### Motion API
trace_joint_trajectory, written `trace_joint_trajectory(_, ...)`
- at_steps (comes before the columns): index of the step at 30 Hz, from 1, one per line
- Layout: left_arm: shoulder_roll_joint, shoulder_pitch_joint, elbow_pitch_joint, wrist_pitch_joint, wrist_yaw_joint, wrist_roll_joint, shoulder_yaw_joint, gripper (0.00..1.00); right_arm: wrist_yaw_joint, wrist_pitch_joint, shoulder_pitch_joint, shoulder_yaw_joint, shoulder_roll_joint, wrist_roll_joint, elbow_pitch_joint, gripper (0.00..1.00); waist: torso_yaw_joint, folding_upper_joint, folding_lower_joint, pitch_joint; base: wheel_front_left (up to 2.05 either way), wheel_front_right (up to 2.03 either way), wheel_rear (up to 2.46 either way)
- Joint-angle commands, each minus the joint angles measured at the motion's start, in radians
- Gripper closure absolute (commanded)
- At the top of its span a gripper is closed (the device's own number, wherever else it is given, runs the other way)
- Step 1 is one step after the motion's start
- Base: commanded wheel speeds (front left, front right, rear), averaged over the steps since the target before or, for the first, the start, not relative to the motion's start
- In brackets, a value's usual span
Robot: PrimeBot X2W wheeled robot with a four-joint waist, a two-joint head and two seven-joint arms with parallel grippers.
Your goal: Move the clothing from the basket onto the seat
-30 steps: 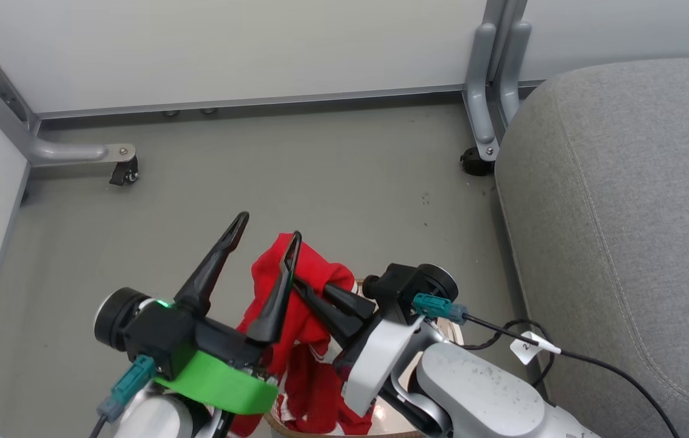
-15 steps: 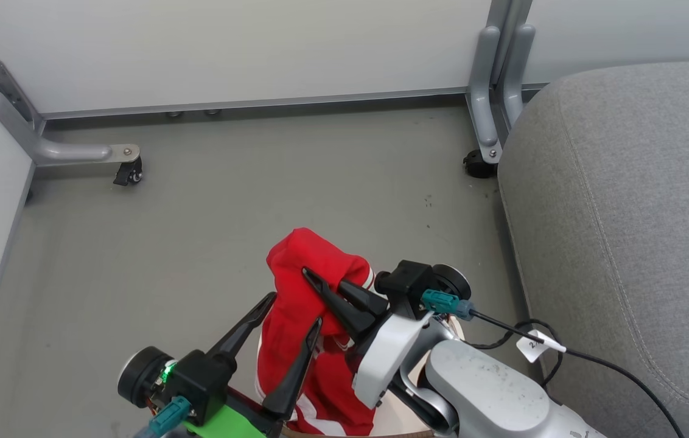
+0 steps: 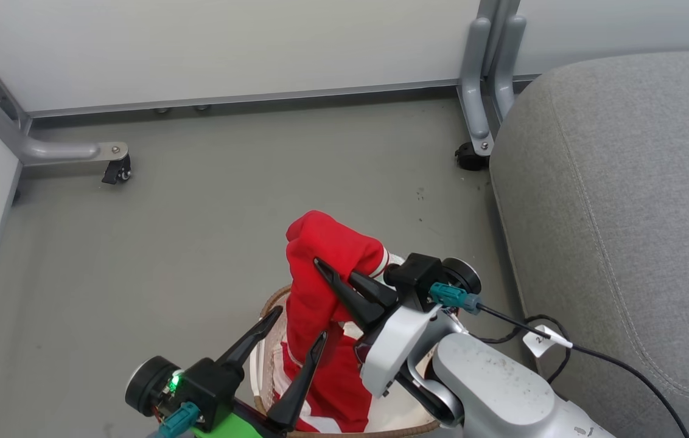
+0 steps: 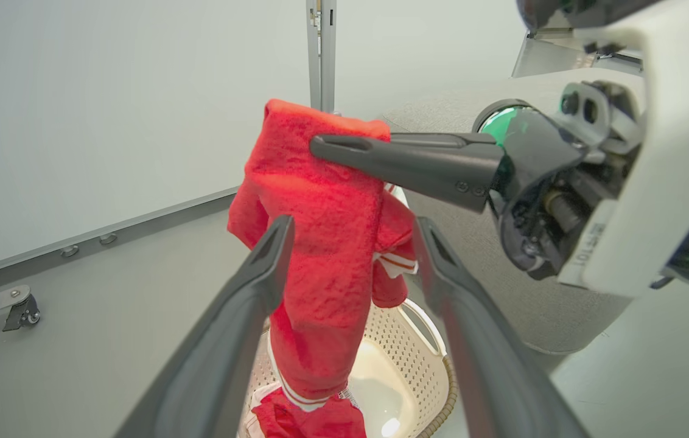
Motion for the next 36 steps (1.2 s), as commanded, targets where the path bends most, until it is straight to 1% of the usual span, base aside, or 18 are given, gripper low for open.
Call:
trace_joint_trajectory(1, 0.005, -0.005, 0.003, -0.004, 0.002, 0.006, 0.000, 0.00, 0.000, -0.007, -0.009, -0.008, -0.002, -0.008, 0.003, 1.00, -0.014, 0.0000, 0.0000, 0.007, 0.00, 0.00, 0.00)
trace_joint_trajectory(5, 0.010, -0.023, 0.010, -0.013, -0.004, 0.008, -0.003, 0.00, 0.000, -0.008, -0.015, -0.032, -0.003, -0.012, 0.004, 1.00, -0.049, 0.0000, 0.0000, 0.020, 0.00, 0.00, 0.00)
trace_joint_trajectory(9, 0.020, -0.037, 0.015, -0.024, -0.008, 0.016, -0.002, 0.00, 0.000, -0.007, -0.021, -0.057, -0.003, -0.019, -0.002, 1.00, -0.101, 0.0000, 0.0000, 0.036, 0.00, 0.00, 0.00)
trace_joint_trajectory(19, 0.026, -0.072, 0.024, -0.040, -0.016, 0.017, -0.011, 0.00, 0.000, -0.008, -0.008, -0.149, -0.002, -0.057, -0.033, 1.00, -0.280, 0.0000, 0.0000, 0.078, 0.00, 0.00, 0.00)
trace_joint_trajectory(26, 0.044, -0.100, 0.007, -0.028, -0.019, 0.025, -0.013, 0.00, 0.000, -0.008, 0.015, -0.222, -0.001, -0.087, -0.074, 1.00, -0.398, 0.0000, 0.0000, 0.125, 0.00, 0.00, 0.00)
trace_joint_trajectory(32, 0.064, -0.121, -0.016, -0.012, -0.023, 0.034, -0.020, 0.00, 0.000, -0.008, 0.034, -0.290, -0.001, -0.111, -0.108, 1.00, -0.462, 0.0000, 0.0000, 0.160, 0.00, 0.00, 0.00)
trace_joint_trajectory(36, 0.074, -0.128, -0.037, -0.001, -0.020, 0.037, -0.018, 0.00, 0.000, -0.008, 0.046, -0.344, -0.001, -0.117, -0.137, 1.00, -0.492, 0.0000, 0.0000, 0.185, 0.00, 0.00, 0.00)
